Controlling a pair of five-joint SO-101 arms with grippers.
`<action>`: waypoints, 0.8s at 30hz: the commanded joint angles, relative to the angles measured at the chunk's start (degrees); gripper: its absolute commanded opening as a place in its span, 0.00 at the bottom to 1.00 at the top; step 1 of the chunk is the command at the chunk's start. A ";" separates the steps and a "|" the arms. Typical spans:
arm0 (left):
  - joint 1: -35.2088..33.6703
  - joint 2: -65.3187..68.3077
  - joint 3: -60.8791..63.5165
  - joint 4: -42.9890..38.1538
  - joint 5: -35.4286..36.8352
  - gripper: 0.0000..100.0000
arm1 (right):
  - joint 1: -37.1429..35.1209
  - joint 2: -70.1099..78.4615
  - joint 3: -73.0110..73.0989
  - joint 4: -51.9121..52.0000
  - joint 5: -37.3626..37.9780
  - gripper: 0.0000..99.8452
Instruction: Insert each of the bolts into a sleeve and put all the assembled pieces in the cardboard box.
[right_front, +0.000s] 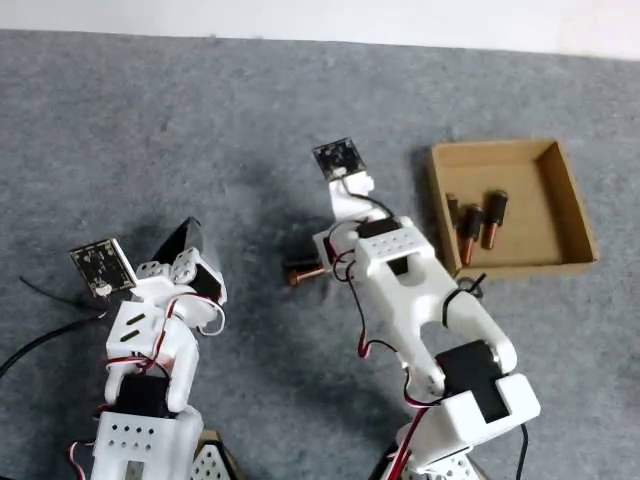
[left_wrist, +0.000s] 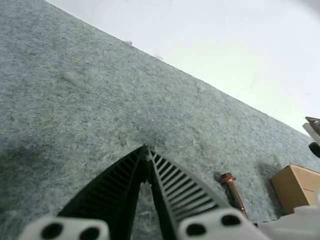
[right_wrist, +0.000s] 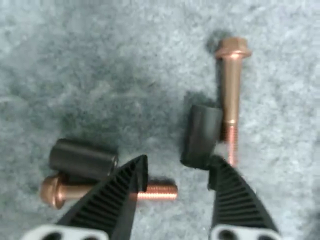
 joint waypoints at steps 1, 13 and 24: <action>-0.48 -1.01 -0.48 -1.49 -0.26 0.01 | -0.66 -0.13 -2.95 -1.19 -0.09 0.15; 1.10 -1.01 -0.40 -1.49 -0.44 0.01 | -0.66 0.04 -2.77 -5.67 -0.44 0.15; 1.89 -1.01 -0.22 -1.49 -0.53 0.01 | -0.04 3.82 -4.79 -5.41 -0.44 0.15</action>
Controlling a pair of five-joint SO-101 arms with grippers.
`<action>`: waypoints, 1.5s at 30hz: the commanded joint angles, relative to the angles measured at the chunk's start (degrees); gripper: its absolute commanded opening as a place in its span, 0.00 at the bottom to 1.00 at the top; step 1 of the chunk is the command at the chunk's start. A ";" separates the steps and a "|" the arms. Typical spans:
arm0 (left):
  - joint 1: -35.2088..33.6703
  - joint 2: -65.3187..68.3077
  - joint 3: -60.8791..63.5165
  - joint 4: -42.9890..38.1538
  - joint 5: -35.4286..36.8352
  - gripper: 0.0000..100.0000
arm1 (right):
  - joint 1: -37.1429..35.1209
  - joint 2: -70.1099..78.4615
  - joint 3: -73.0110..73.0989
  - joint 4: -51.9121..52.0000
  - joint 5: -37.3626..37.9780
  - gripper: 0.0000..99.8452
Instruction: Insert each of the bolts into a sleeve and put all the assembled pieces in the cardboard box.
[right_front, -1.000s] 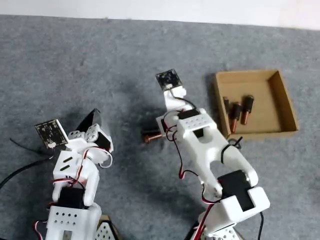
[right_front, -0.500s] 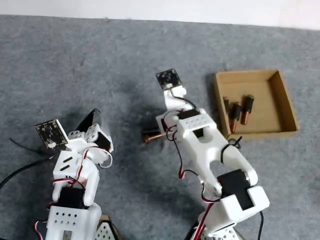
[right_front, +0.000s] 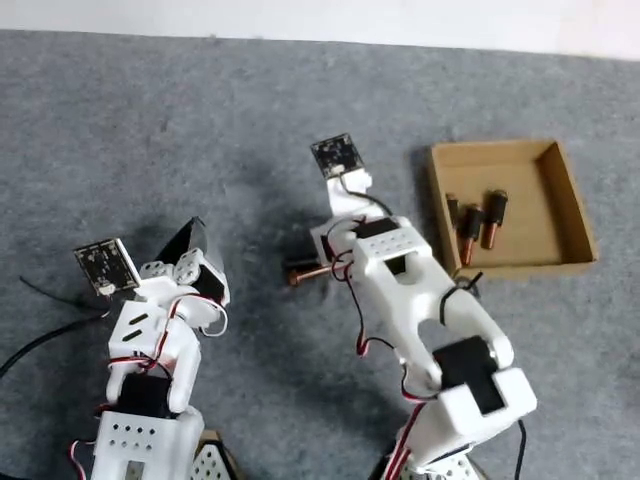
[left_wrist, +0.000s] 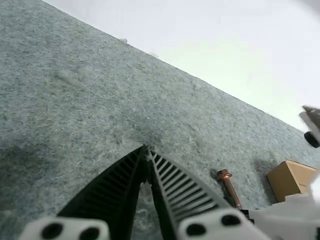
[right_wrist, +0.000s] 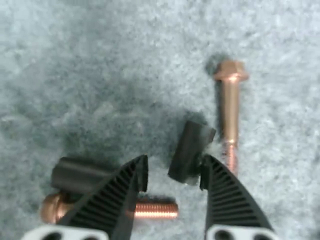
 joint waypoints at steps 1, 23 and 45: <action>0.75 -1.01 -0.22 -1.41 -0.53 0.01 | 0.04 2.24 -5.05 -0.92 -0.44 0.15; 0.75 -1.01 -0.31 -1.41 -0.53 0.01 | 3.74 12.97 -18.24 8.66 -4.48 0.15; 0.75 -1.01 -0.31 -1.41 -0.53 0.01 | 3.74 14.73 -19.47 14.99 -4.31 0.00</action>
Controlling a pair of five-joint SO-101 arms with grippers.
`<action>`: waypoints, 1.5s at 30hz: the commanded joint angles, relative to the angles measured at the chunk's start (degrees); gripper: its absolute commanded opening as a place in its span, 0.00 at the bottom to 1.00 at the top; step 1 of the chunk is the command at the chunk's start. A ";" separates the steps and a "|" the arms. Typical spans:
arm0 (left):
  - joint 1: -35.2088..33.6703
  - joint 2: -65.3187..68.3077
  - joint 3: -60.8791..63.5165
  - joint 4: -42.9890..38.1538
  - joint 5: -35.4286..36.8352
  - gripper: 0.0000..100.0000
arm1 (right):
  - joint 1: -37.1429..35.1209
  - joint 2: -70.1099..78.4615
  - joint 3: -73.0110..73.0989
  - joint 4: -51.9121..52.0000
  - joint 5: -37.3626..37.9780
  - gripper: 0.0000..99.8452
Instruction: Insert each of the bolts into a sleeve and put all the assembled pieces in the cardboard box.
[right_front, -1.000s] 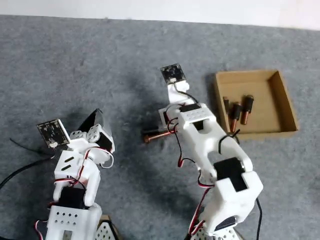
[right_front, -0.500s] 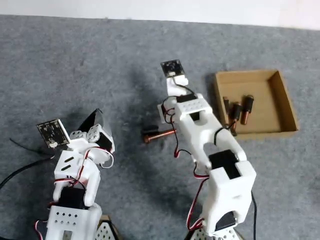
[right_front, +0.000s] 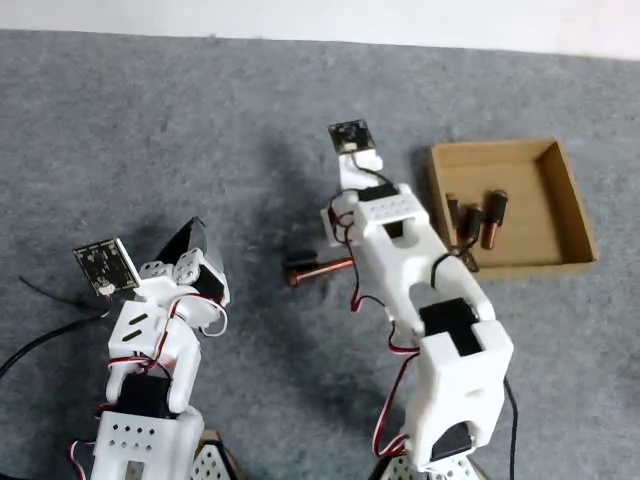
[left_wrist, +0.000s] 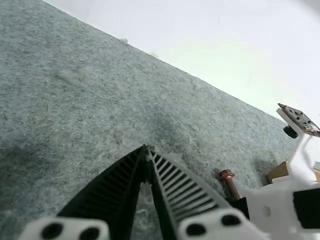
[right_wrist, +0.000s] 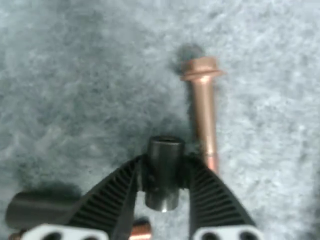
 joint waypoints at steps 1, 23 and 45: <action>0.84 -1.01 -0.31 -1.41 -0.53 0.01 | 0.22 0.04 -0.40 1.54 -0.09 0.00; 0.84 -1.01 -0.31 -1.41 -0.53 0.01 | 0.48 -40.84 33.80 -17.54 0.09 0.01; 0.84 -1.01 -0.40 -1.41 -0.53 0.01 | 0.66 -90.68 68.09 -20.26 5.63 0.01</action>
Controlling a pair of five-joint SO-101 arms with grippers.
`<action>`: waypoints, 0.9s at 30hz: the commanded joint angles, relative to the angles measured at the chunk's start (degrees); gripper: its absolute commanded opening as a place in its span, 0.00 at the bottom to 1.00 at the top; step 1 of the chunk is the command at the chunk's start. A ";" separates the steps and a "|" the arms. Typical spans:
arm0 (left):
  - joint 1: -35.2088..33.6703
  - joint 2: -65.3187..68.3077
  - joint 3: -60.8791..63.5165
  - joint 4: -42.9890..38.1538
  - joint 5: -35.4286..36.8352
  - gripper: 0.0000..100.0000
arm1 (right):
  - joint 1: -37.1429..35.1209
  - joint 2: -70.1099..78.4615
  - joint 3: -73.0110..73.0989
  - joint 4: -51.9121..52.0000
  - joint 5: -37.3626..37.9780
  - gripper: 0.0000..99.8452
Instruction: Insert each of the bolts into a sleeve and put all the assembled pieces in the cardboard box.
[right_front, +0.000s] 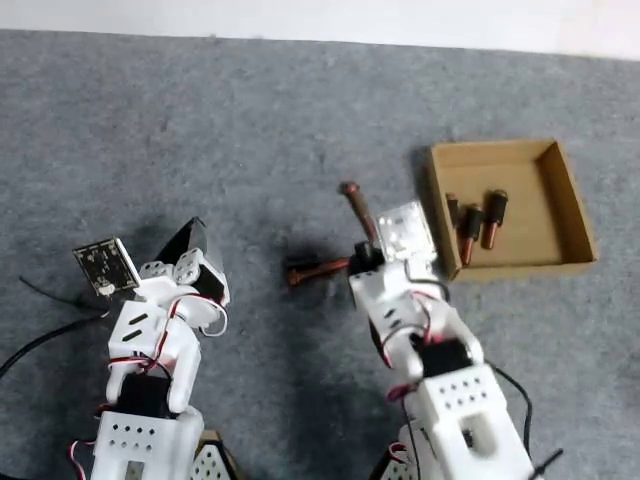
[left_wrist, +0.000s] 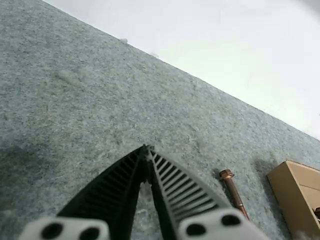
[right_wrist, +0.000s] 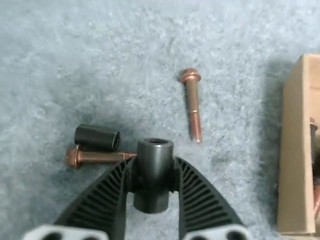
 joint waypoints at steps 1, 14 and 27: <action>0.84 -1.01 -0.40 -1.41 -0.53 0.01 | 0.75 -9.98 2.68 -1.71 0.53 0.01; 0.92 -1.01 -0.40 -1.41 -0.53 0.01 | 7.87 -30.99 15.43 -1.63 0.26 0.01; 0.92 -1.01 -0.40 -1.41 -0.53 0.01 | 10.33 -42.33 19.21 5.67 0.26 0.01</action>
